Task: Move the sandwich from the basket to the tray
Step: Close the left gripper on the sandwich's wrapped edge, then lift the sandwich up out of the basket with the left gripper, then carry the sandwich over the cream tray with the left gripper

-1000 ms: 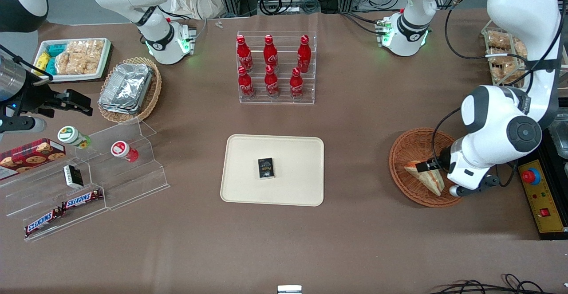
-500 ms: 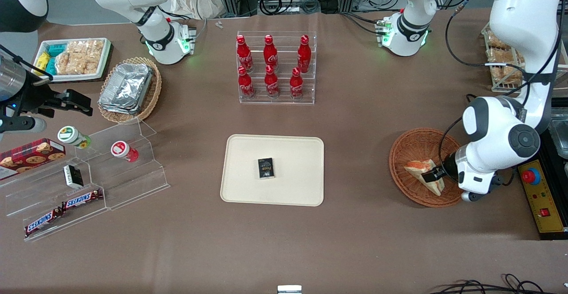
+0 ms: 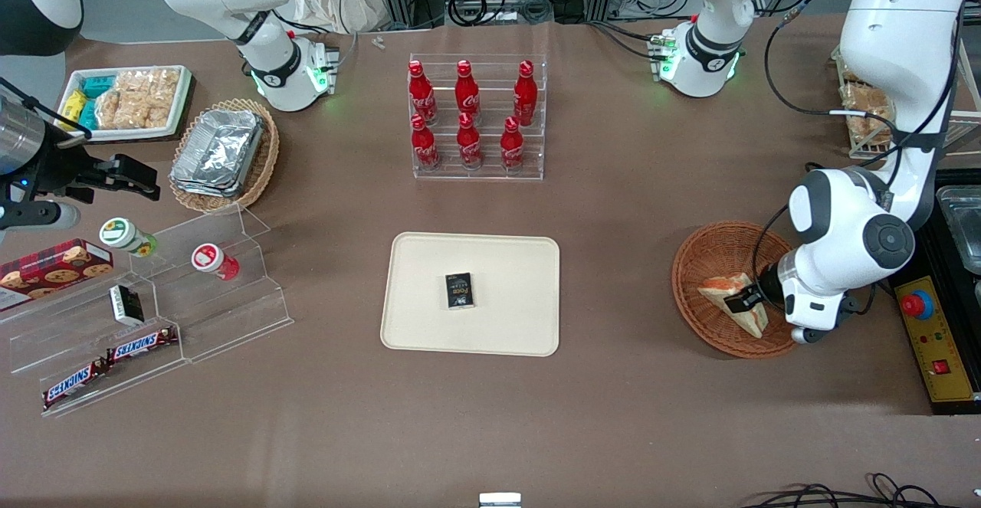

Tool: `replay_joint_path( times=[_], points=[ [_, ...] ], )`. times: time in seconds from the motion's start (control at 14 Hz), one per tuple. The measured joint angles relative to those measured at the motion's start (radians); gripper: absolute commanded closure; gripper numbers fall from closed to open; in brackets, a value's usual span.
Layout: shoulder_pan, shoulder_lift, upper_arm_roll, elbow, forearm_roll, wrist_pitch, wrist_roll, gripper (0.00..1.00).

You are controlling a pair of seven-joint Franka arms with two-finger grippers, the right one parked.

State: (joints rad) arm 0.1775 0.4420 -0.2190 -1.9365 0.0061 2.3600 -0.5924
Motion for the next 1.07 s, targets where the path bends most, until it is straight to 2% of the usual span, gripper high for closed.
replay_joint_path(
  times=[0.14, 0.36, 0.57, 0.79, 1.07],
  points=[
    [0.000, -0.001, 0.000, -0.001, 0.000, -0.003, -0.001, 0.91],
    [0.000, -0.028, -0.004, 0.009, 0.000, -0.075, -0.001, 0.98],
    [-0.003, -0.116, -0.020, 0.066, 0.000, -0.265, -0.001, 0.99],
    [-0.006, -0.196, -0.047, 0.194, 0.000, -0.495, -0.002, 0.99],
    [-0.008, -0.216, -0.104, 0.358, -0.001, -0.661, 0.011, 0.98]
  ],
)
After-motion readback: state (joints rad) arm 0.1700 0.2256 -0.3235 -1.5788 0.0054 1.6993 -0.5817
